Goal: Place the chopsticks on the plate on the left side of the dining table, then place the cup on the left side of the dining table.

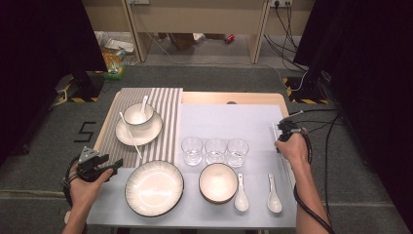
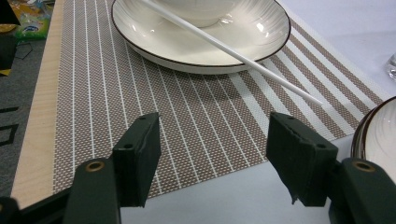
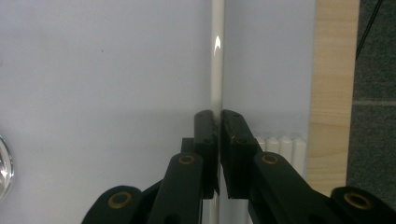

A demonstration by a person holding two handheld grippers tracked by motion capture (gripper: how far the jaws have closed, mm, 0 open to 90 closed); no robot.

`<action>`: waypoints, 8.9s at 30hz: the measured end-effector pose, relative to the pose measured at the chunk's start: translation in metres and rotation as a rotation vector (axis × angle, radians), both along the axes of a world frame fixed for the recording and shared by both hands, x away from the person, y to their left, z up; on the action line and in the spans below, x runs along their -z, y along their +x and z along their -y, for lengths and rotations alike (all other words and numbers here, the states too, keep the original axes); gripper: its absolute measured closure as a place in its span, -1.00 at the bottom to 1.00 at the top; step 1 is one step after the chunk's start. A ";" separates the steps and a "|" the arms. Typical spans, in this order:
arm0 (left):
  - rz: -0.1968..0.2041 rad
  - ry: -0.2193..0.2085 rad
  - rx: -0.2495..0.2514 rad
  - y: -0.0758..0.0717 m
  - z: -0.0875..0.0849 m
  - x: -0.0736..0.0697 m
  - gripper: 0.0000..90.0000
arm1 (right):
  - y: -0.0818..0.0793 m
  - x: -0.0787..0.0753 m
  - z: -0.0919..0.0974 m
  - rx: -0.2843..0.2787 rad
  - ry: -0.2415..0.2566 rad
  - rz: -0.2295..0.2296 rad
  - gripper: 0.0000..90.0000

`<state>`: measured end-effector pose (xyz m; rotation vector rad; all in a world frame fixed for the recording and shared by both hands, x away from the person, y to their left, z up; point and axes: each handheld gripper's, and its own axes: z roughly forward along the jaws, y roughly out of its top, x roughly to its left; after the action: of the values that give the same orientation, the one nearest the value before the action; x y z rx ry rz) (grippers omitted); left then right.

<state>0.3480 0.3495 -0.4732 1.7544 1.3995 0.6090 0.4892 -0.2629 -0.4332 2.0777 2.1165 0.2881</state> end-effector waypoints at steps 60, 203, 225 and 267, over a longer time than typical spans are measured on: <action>0.011 0.004 -0.016 -0.001 -0.001 -0.002 -0.23 | -0.016 -0.048 -0.012 0.058 0.104 0.545 0.91; 0.160 -0.019 0.039 0.011 0.028 -0.050 -0.40 | 0.018 -0.081 -0.141 -0.142 0.254 0.847 0.91; 0.206 -0.031 0.130 0.044 0.066 -0.088 -0.41 | 0.018 -0.082 -0.159 -0.172 0.281 0.858 0.90; 0.218 -0.103 0.385 0.172 0.239 -0.169 -0.35 | 0.016 -0.076 -0.170 -0.189 0.312 0.852 0.91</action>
<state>0.5202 0.1108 -0.3043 1.7536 0.8973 0.4909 0.5052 -0.0930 -0.3569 1.4421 1.7675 1.3225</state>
